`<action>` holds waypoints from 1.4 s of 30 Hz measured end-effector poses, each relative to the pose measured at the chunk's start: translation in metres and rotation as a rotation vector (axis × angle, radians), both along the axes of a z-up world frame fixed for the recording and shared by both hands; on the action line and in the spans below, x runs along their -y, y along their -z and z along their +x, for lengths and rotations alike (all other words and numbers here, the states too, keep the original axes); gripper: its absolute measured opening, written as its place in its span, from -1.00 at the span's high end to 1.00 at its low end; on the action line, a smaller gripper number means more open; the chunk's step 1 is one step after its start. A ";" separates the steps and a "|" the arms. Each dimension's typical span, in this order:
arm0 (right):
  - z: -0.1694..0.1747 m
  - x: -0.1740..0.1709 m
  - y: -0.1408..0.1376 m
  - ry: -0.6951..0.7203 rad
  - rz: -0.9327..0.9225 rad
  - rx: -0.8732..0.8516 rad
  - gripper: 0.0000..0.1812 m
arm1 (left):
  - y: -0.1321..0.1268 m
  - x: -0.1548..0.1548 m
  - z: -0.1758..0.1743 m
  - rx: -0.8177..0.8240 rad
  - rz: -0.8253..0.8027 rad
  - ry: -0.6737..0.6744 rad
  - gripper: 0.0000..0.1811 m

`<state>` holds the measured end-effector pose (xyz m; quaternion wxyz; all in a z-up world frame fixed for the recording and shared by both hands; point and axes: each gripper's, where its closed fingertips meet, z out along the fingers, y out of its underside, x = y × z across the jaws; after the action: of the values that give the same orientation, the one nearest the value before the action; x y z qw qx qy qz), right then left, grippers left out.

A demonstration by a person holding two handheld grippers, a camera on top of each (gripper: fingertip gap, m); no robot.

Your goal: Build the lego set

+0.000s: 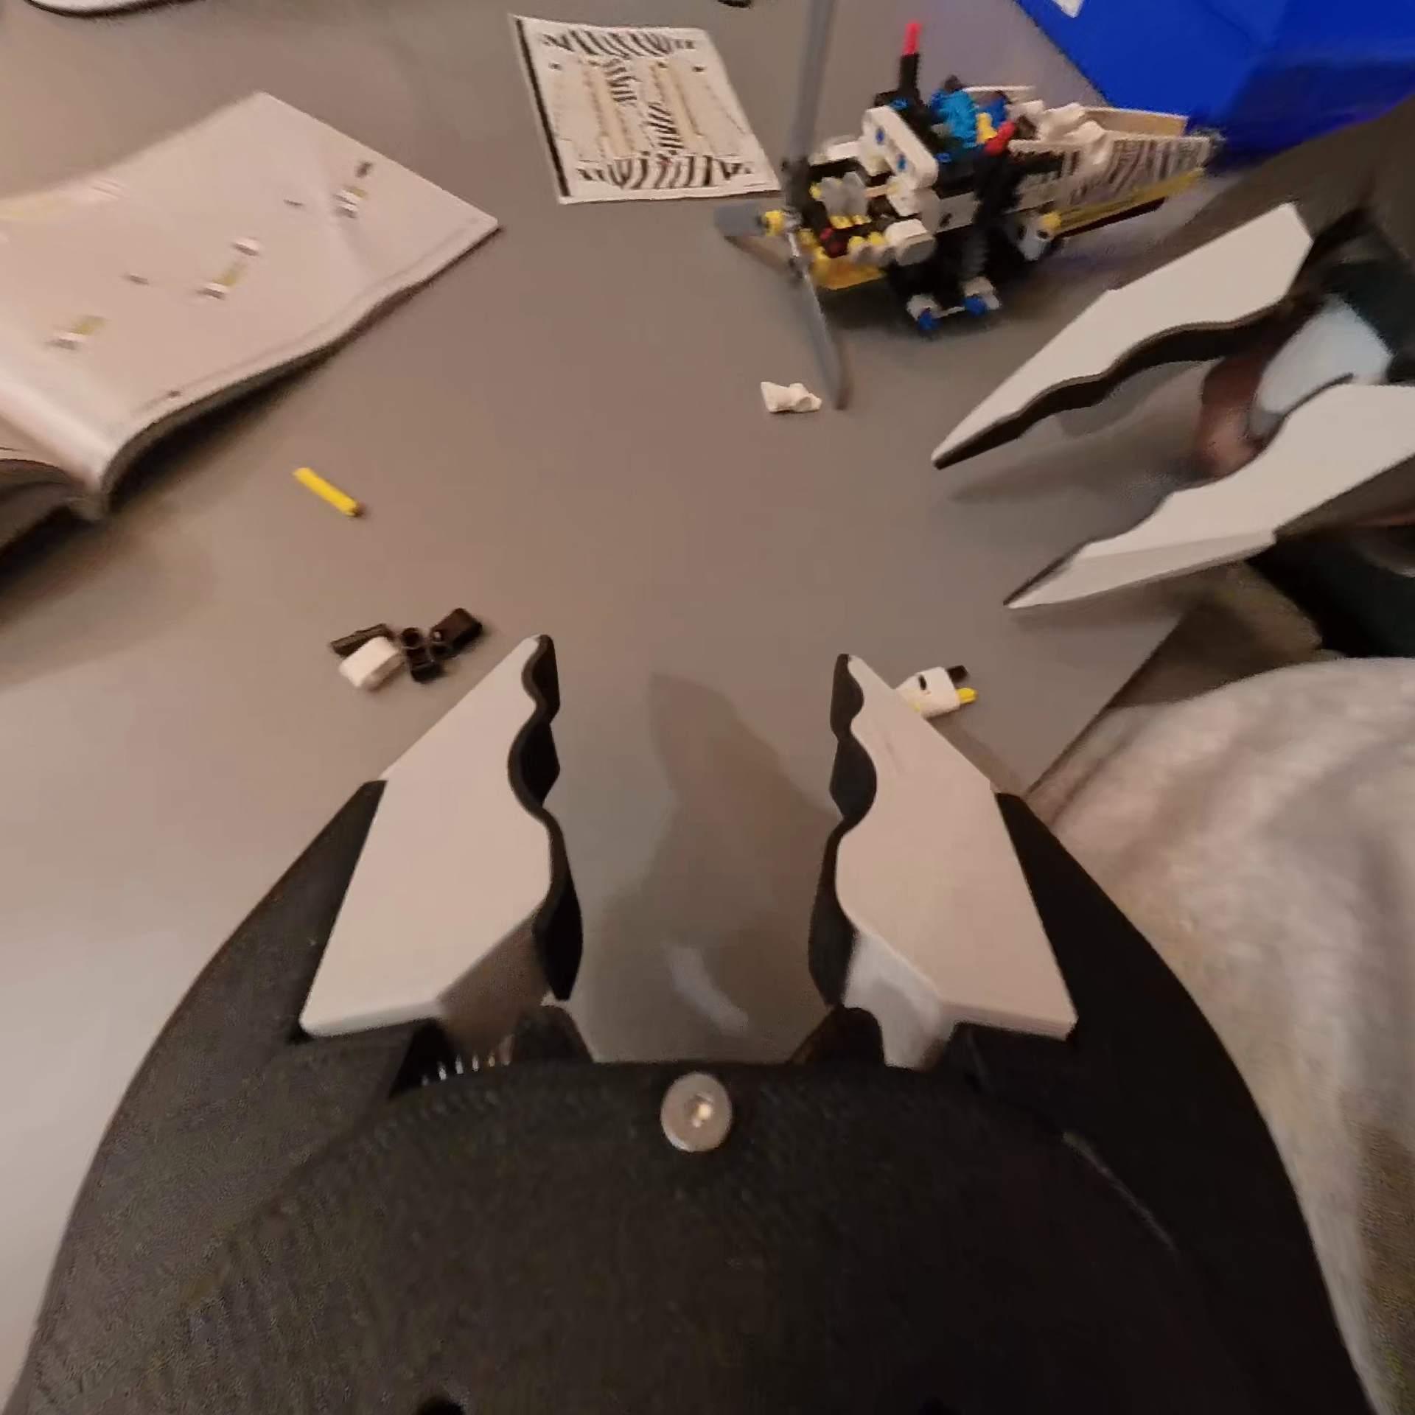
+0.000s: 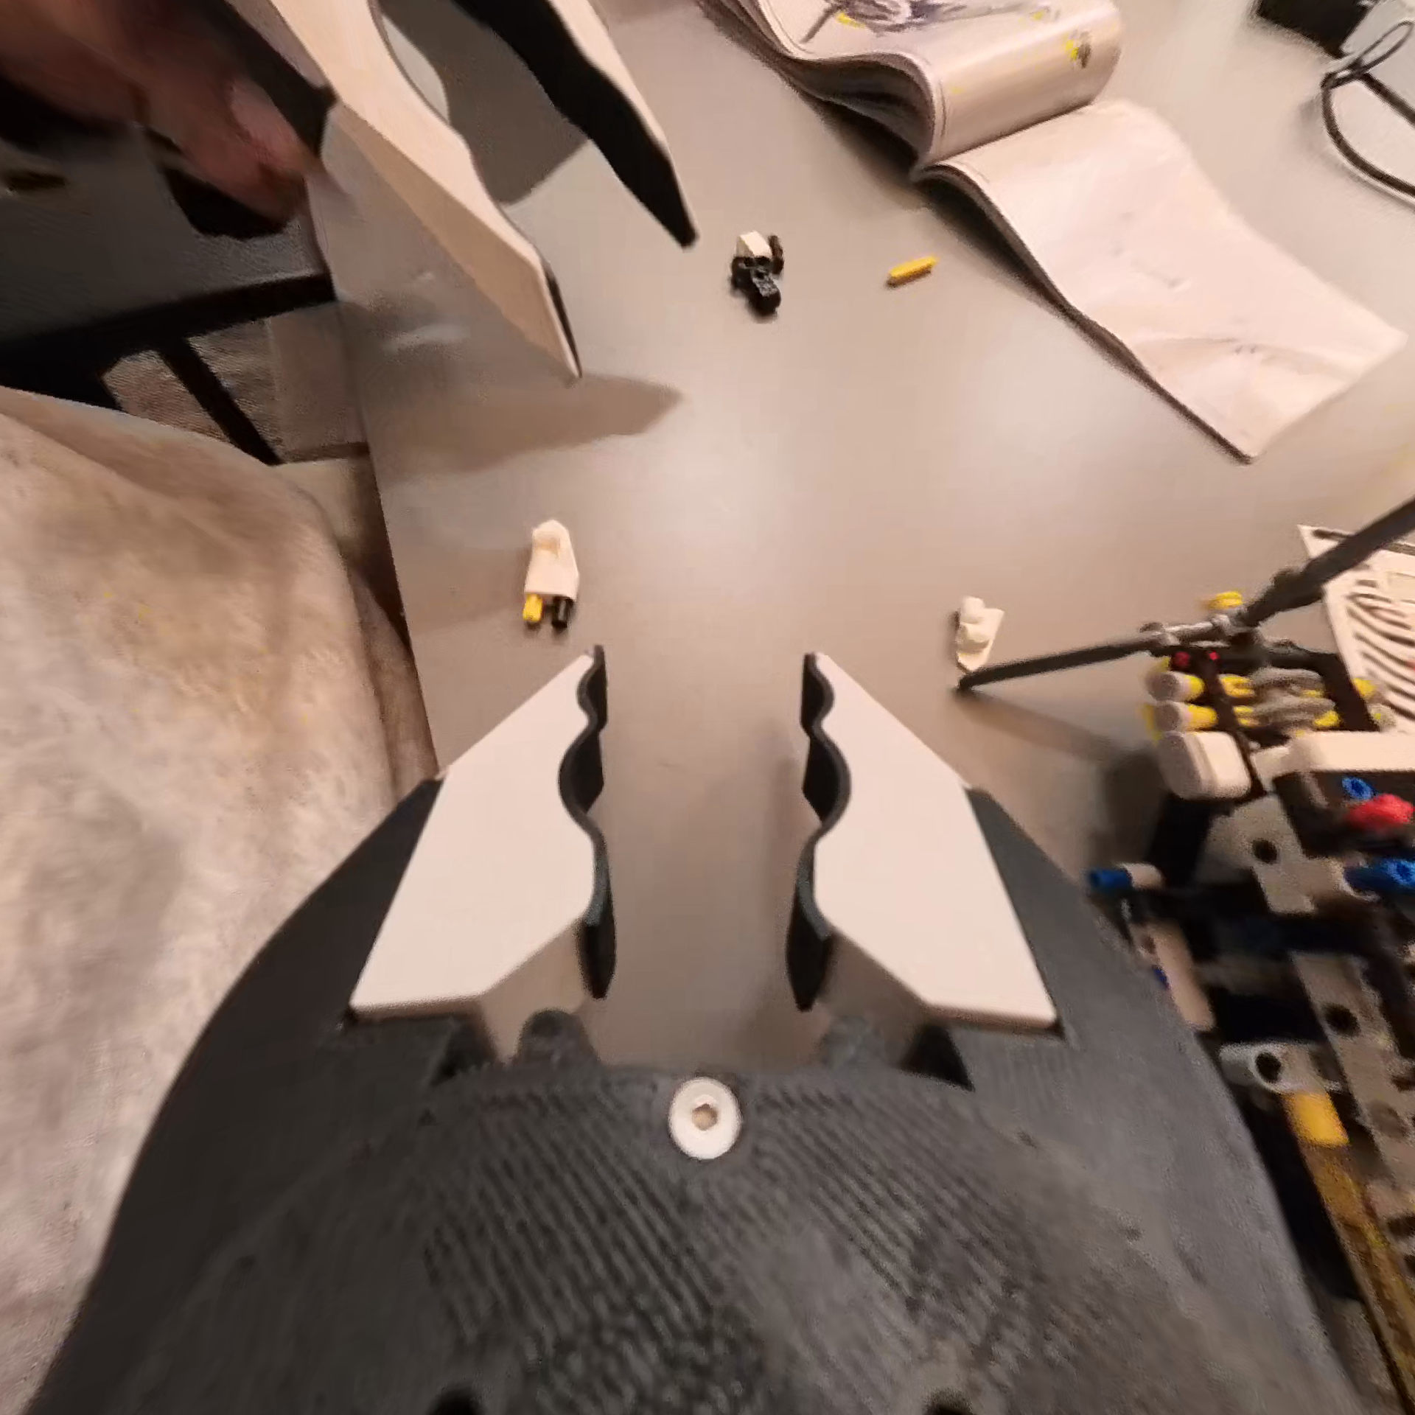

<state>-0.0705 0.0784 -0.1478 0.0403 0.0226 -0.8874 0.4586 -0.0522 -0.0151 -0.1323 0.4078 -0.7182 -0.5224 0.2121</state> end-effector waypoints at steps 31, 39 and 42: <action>-0.020 0.007 -0.016 0.131 -0.113 0.106 0.24 | -0.008 0.009 -0.010 -0.045 0.068 -0.079 0.19; -0.022 0.006 -0.015 0.146 -0.102 0.086 0.23 | -0.003 0.009 -0.011 -0.023 0.032 -0.086 0.17; -0.034 -0.003 -0.004 0.214 -0.032 0.046 0.18 | 0.003 0.035 -0.010 -0.018 -0.048 -0.181 0.14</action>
<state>-0.1041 0.0813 -0.1439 0.0691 -0.0837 -0.8779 0.4664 -0.0624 -0.0506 -0.1355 0.3743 -0.6756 -0.5764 0.2669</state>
